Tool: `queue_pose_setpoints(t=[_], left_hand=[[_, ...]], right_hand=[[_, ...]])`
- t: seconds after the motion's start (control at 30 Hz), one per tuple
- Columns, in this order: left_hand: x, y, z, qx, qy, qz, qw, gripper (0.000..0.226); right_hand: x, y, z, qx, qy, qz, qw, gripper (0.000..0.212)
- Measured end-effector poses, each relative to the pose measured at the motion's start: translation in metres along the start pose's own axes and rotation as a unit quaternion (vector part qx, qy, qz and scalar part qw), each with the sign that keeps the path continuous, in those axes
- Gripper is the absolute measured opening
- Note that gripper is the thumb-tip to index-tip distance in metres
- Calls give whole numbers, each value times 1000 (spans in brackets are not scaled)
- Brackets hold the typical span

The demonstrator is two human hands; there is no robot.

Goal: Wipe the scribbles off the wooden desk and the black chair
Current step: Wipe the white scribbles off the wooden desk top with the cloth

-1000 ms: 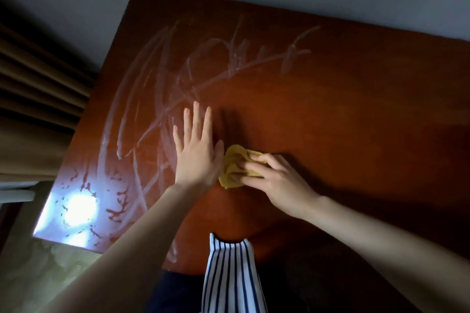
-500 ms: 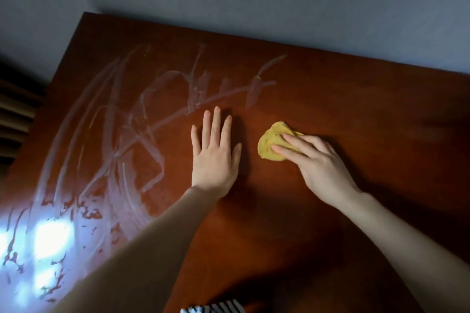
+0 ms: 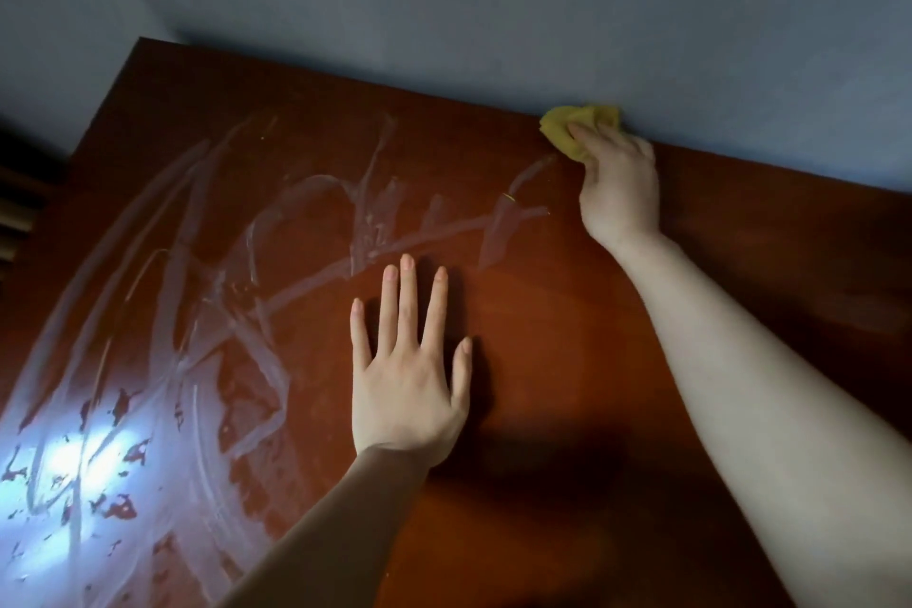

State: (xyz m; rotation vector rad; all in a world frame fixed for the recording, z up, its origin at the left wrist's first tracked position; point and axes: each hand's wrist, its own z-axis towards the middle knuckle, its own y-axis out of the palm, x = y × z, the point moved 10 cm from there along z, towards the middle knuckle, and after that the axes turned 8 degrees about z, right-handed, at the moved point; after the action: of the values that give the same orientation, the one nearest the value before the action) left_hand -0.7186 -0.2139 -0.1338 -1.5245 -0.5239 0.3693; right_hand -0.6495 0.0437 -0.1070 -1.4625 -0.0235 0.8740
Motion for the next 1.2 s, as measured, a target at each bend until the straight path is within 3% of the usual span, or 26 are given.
queue_pose_setpoints(t=[0.1,0.37,0.43,0.57,0.63,0.7,0.73,0.77,0.83,0.87,0.93,1.07,1.2], left_hand=[[-1,1,2,3,-2,-4,1000,61],[-5,1,3,1,-14,-2,1000,64],[-5,2,3,1,-16,-3,1000,64],[-5,1,2,5,-15,2,1000,65],[-6,0,1,5,-15,0,1000,65],[-5,1,1,3,-14,-2,1000,65],[-5,1,2,3,-15,-3,1000,65],[-5,1,2,3,-16,-5,1000,65],[-5,0,2,4,-18,-10,1000,65],[-5,0,2,5,-18,-14,1000,65],[-5,0,2,4,-16,-20,1000,65],[-6,1,2,1,-16,-18,1000,65],[-5,1,2,1,-12,-18,1000,64]], right_hand=[[-24,13,8,13,-4,7,1000,47],[-96,38,-71,-43,-207,34,977,48],[-101,32,-99,-78,-240,29,967,47],[-46,34,-134,-203,-299,23,932,52],[-73,84,-167,-287,-215,-10,933,49],[-77,94,-170,-258,-43,34,965,47],[-79,80,-161,-226,-44,60,971,48],[-80,70,-150,-265,-109,66,956,53],[-67,8,-116,-196,-282,21,939,65],[-28,-10,-96,-192,-290,9,938,63],[-6,-16,-64,-190,-188,4,964,53],[-44,26,-28,-173,-172,18,970,44],[-81,53,15,-140,-151,2,979,49]])
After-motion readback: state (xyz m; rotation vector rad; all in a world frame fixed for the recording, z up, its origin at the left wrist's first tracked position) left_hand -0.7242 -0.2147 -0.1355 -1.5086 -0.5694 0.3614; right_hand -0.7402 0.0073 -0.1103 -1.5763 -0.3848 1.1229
